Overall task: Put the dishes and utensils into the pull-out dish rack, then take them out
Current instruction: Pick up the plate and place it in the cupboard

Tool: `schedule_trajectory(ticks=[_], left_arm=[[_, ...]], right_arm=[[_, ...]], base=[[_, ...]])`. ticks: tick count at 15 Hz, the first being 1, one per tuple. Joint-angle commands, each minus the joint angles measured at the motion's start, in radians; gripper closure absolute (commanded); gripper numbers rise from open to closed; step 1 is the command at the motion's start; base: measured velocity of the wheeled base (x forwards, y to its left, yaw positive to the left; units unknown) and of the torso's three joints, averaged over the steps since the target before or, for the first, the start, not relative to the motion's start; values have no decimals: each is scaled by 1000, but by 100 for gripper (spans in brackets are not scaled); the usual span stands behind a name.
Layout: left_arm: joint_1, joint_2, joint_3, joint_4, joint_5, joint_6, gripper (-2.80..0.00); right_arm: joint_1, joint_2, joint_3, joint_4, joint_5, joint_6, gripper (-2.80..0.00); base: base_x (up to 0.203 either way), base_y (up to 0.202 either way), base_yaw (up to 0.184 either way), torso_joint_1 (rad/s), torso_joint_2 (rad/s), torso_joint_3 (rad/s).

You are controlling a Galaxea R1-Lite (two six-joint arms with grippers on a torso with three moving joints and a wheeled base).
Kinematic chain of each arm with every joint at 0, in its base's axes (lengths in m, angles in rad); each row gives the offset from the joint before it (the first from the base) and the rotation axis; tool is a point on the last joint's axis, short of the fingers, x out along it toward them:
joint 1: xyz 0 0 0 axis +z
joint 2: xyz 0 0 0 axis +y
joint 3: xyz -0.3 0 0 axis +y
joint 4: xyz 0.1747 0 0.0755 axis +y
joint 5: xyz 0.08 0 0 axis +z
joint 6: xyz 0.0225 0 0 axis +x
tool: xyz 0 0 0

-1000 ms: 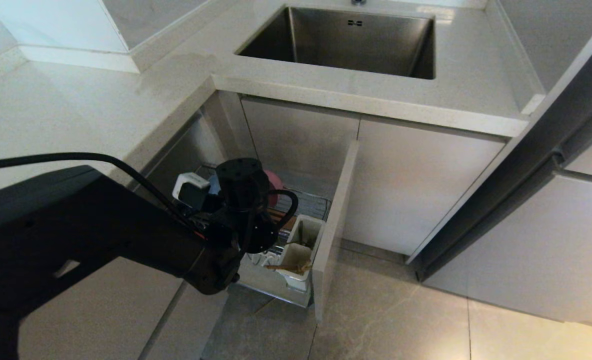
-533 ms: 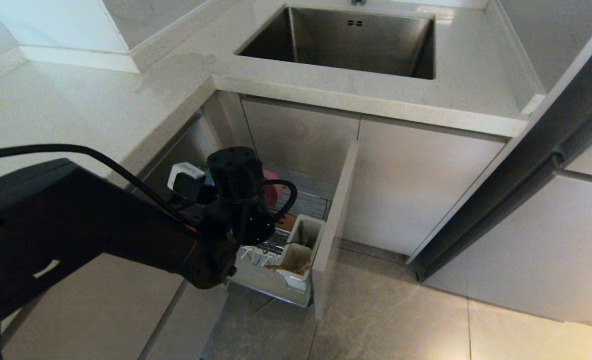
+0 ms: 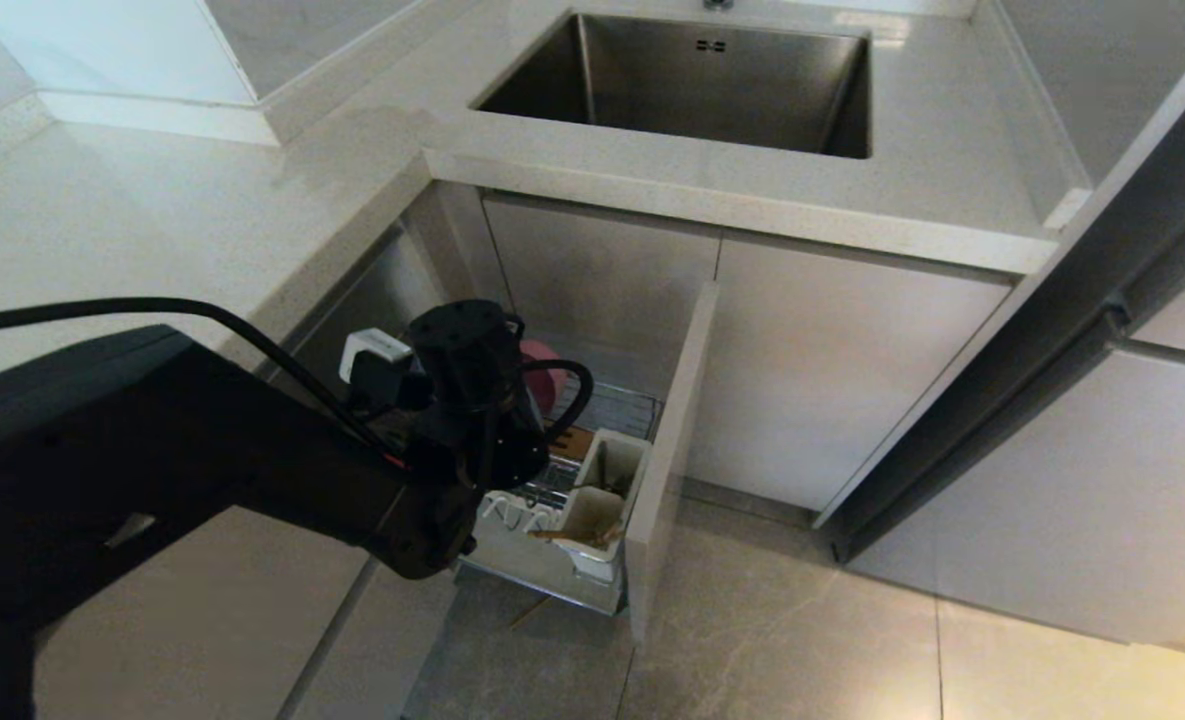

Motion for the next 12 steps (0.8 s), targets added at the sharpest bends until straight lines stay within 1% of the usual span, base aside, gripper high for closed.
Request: schedule_trajectory(ticks=[1, 12], left_arm=[[4, 13, 3, -9, 5, -8, 0], [13, 68, 11, -6, 11, -13, 0]], right_arm=[[0, 0, 8, 0, 0, 0, 0], [0, 0, 8, 0, 0, 0, 0]], base=[[0, 0, 0, 0, 0, 0], [0, 0, 0, 0, 0, 0]])
